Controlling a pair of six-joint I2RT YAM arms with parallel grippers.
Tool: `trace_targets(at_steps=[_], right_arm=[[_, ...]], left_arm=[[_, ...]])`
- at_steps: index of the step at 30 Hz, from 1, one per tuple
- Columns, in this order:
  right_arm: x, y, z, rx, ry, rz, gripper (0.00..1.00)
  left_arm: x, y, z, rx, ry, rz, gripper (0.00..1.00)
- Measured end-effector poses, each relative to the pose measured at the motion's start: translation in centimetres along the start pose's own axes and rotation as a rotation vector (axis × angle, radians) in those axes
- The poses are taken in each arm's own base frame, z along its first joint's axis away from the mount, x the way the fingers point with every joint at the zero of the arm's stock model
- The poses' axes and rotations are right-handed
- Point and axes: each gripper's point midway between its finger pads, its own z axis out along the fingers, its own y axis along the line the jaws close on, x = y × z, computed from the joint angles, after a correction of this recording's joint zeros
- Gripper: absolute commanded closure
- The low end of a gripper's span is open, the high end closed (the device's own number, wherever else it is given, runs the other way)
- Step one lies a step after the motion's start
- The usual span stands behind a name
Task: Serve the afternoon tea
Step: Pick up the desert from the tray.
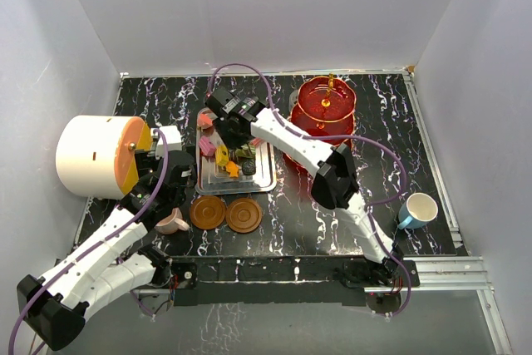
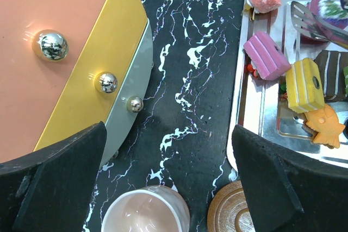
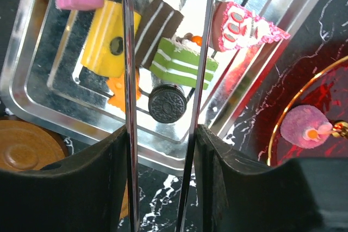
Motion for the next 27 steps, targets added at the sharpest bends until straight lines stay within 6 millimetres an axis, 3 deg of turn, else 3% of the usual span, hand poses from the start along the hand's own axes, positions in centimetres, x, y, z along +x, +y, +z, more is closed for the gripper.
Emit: trace_targets(at_steps=[6, 16, 27], right_arm=[[-1.0, 0.5, 0.2, -0.086, -0.027, 0.095, 0.54], [-2.9, -1.7, -1.5, -0.143, -0.072, 0.252, 0.53], [-1.8, 0.7, -0.8, -0.235, -0.002, 0.281, 0.53]], left_arm=[[0.0, 0.0, 0.0, 0.000, 0.001, 0.000, 0.01], [0.0, 0.0, 0.0, 0.001, 0.001, 0.001, 0.01], [-0.1, -0.1, 0.0, 0.002, -0.003, -0.004, 0.01]])
